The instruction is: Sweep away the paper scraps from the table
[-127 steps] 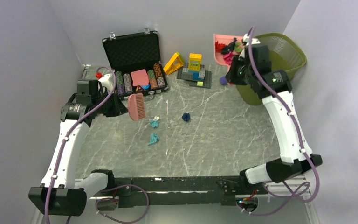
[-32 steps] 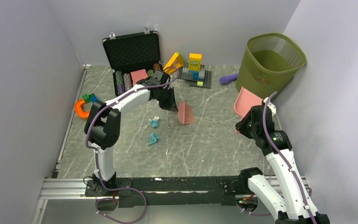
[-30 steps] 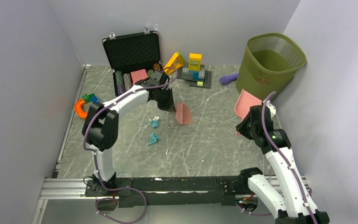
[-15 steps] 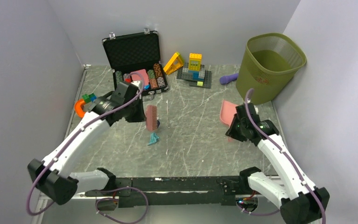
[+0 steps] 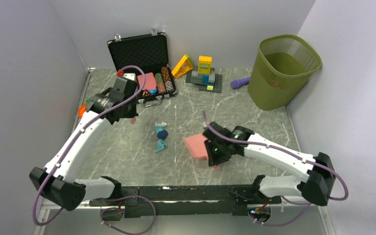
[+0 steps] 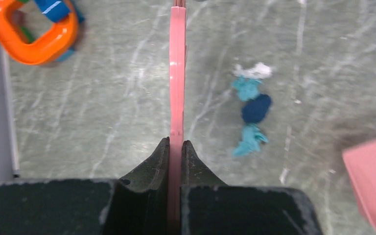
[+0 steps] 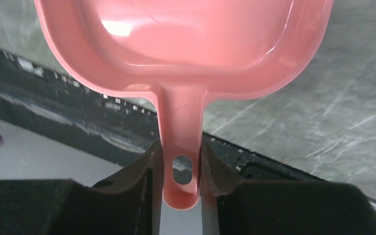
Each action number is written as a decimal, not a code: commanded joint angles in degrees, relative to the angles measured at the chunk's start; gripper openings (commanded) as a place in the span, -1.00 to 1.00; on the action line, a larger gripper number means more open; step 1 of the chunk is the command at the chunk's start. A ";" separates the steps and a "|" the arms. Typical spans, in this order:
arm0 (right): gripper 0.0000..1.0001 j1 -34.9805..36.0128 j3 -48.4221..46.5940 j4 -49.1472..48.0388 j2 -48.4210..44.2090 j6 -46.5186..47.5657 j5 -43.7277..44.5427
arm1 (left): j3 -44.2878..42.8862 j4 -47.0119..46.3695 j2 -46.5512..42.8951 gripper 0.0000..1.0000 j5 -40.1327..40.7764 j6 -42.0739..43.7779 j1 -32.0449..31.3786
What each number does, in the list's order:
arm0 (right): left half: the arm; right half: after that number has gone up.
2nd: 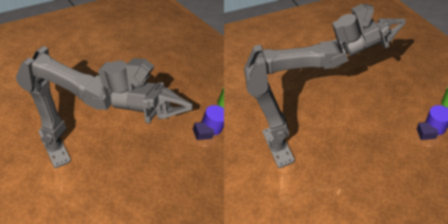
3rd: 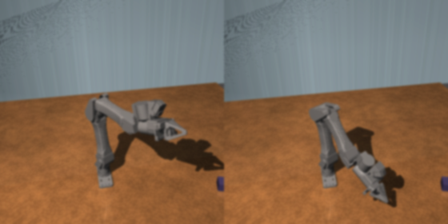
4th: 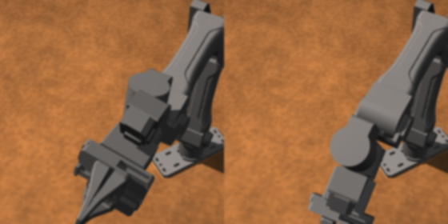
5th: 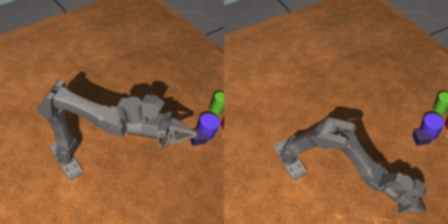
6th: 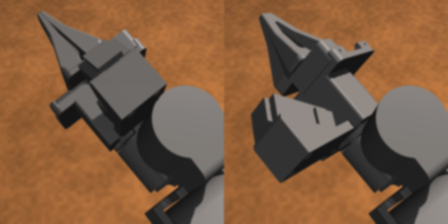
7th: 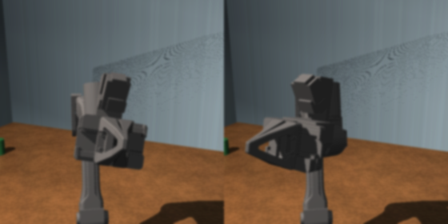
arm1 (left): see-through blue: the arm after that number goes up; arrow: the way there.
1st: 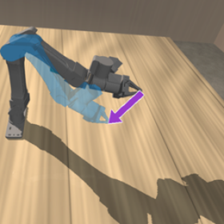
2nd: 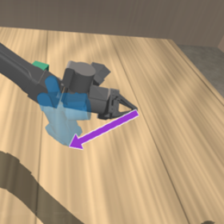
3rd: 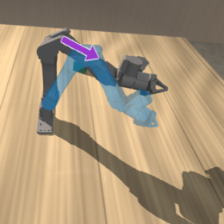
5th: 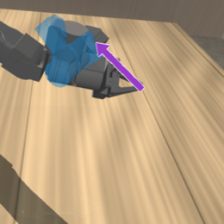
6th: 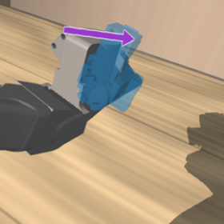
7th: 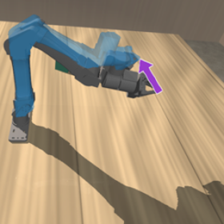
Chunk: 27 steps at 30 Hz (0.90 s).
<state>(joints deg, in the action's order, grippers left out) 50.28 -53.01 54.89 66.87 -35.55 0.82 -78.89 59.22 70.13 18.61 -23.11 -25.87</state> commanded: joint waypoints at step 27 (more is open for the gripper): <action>-1.00 17.66 -19.06 4.28 31.14 8.15 -8.02 | -29.17 5.34 46.95 -1.00 3.85 31.43 -6.63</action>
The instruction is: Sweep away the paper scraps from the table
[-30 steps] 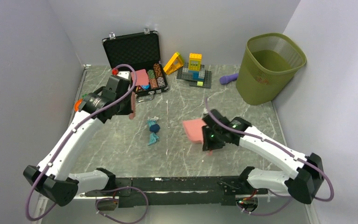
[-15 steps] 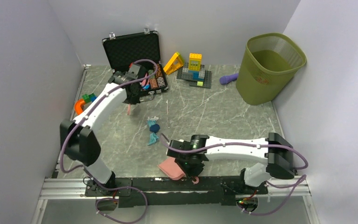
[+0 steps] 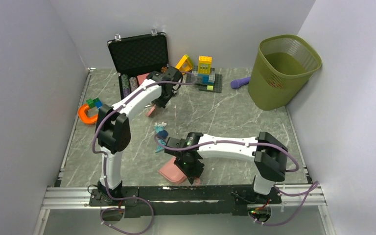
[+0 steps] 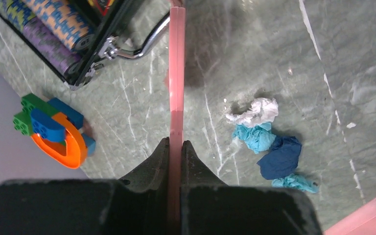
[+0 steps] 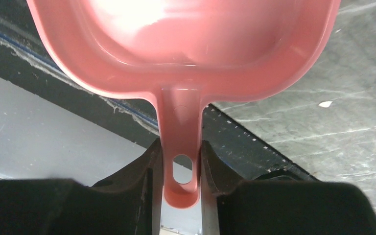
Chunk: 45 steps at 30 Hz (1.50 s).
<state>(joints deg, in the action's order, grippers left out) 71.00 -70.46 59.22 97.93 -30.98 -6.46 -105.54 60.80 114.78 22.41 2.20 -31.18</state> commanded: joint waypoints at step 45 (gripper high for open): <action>-1.00 -7.81 2.41 -5.77 1.92 8.77 2.68 | 0.25 17.90 -18.19 -1.00 -1.40 -14.73 -8.00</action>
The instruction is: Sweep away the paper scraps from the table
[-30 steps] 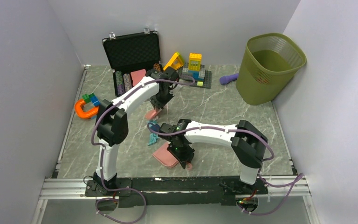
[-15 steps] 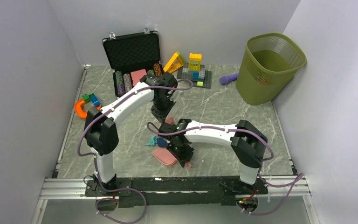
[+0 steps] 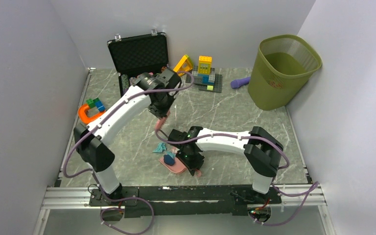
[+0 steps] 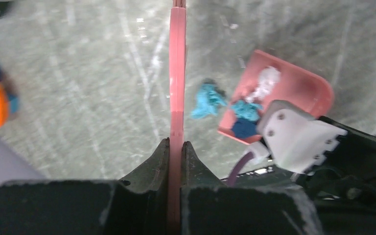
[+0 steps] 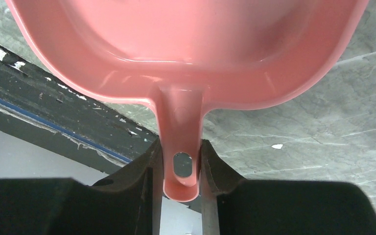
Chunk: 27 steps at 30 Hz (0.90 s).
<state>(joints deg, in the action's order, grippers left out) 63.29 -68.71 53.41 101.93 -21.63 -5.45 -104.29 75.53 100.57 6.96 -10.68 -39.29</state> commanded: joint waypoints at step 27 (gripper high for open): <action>-1.00 0.76 -1.19 1.36 -0.77 0.36 3.15 | 15.34 -9.00 0.05 -1.00 -25.73 2.28 0.12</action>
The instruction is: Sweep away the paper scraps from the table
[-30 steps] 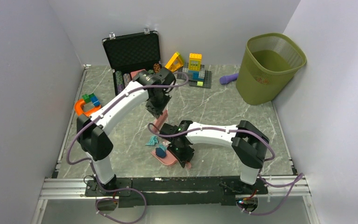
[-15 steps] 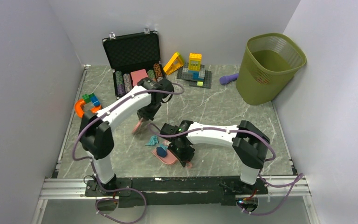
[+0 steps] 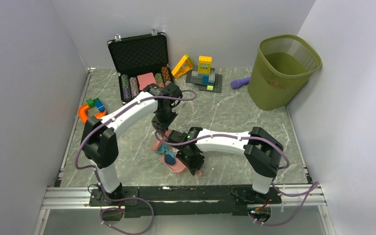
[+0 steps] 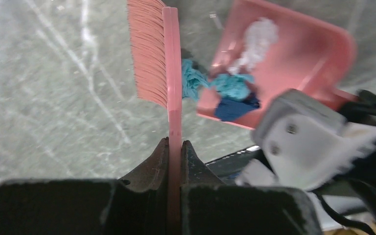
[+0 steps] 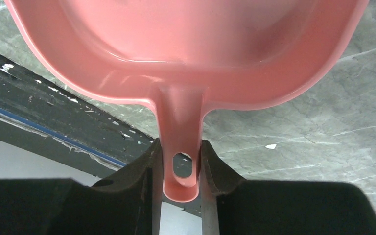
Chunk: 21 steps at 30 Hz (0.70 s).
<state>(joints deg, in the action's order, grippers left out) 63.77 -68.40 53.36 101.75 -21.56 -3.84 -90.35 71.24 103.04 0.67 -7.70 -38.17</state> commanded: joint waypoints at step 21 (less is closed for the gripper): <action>-1.00 1.70 0.61 -2.60 -4.51 0.13 6.60 | -6.85 5.75 -12.09 -1.00 -4.39 -8.60 1.46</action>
<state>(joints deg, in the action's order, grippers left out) 64.99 -68.71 53.08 101.43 -20.99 -1.65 -94.00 74.13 96.18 -8.29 -13.26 -38.37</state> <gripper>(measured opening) 0.293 0.101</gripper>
